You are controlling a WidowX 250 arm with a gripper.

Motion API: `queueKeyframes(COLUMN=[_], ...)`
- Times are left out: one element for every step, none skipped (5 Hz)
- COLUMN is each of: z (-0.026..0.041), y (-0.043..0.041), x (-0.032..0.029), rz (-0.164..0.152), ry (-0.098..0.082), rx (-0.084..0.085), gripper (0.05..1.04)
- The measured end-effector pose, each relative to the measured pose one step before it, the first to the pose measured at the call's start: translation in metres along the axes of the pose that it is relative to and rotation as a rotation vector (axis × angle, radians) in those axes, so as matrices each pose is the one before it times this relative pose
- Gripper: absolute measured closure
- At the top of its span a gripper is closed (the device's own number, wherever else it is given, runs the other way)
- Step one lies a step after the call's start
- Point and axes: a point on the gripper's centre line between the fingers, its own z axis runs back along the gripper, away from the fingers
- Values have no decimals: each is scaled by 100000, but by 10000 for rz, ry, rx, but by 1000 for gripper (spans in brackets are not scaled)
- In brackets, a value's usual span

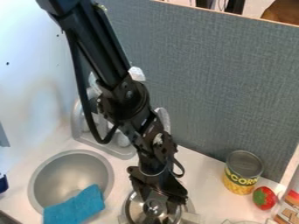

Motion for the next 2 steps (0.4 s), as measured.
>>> queueKeyframes(z=[255, 366], y=[116, 135], x=[-284, 38], rz=[-75, -132], ry=[103, -85], rx=[33, 51], gripper=[83, 83])
